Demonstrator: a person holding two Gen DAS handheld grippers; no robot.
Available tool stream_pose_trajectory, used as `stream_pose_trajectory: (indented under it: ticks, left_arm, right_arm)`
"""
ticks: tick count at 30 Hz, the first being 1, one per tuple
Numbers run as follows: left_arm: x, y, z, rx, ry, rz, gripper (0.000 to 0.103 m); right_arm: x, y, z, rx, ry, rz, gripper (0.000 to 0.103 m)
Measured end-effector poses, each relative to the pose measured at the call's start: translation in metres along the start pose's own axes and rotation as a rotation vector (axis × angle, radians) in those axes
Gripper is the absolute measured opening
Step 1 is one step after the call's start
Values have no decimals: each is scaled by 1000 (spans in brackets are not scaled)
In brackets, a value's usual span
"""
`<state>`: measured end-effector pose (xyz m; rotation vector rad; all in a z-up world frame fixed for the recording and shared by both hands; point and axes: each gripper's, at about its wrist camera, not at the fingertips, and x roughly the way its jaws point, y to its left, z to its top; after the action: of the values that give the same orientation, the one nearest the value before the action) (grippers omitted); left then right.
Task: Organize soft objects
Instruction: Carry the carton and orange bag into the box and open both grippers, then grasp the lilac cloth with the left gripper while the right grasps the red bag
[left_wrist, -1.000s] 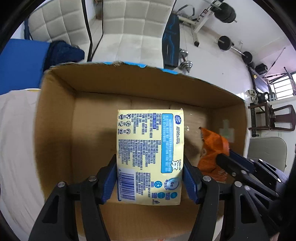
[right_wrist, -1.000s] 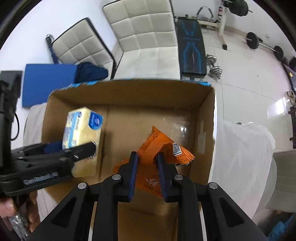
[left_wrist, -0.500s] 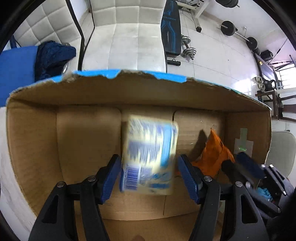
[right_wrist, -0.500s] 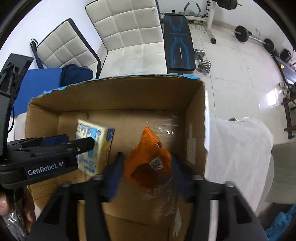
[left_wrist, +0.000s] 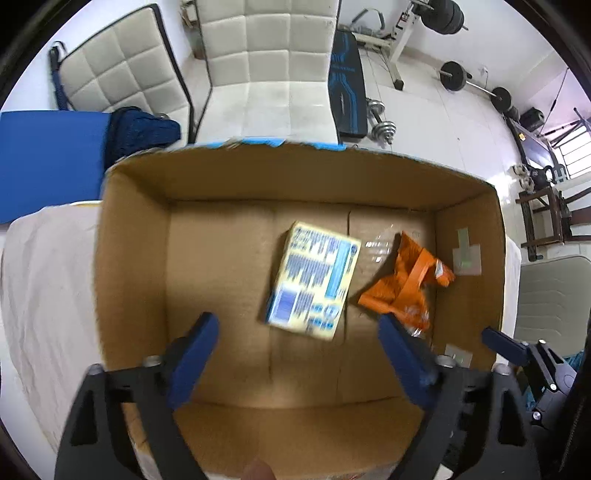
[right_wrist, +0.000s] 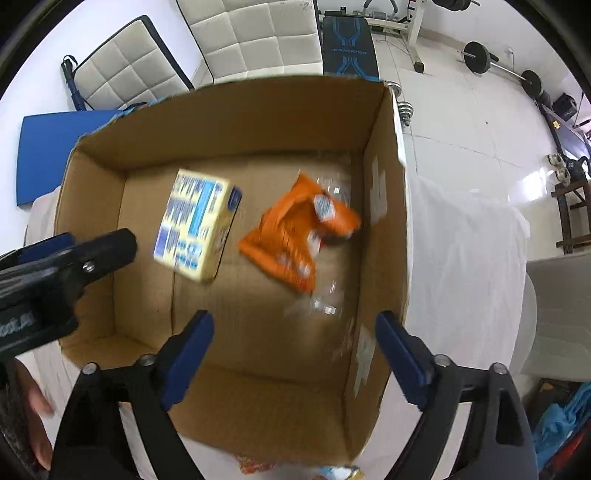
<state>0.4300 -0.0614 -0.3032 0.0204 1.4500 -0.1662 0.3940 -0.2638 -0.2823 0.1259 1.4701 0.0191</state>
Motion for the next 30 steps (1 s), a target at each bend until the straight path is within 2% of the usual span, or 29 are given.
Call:
stream_pose_trajectory:
  ticks: [3,12,20,25,30]
  left_arm:
    - [-14,6,-21,-12,-35,25,99]
    - [-68,20,-74,-45,-159,46,99]
    - [-110,17,-118,-50,-241,84,99]
    - [-120,23,-140,-75,-248,99,99]
    - [-98,42,-164,-104,-159,121,99]
  right_arm:
    - [-8,4,-21,11,-11,-2,103]
    - [-56,20,-70,25,-105,-68,103]
    - [-99,27,-104,17,-163,-25,103]
    - [-101,31,-126,-1,-117,15,103]
    - [-63,34,-147,-22,-19,25,103]
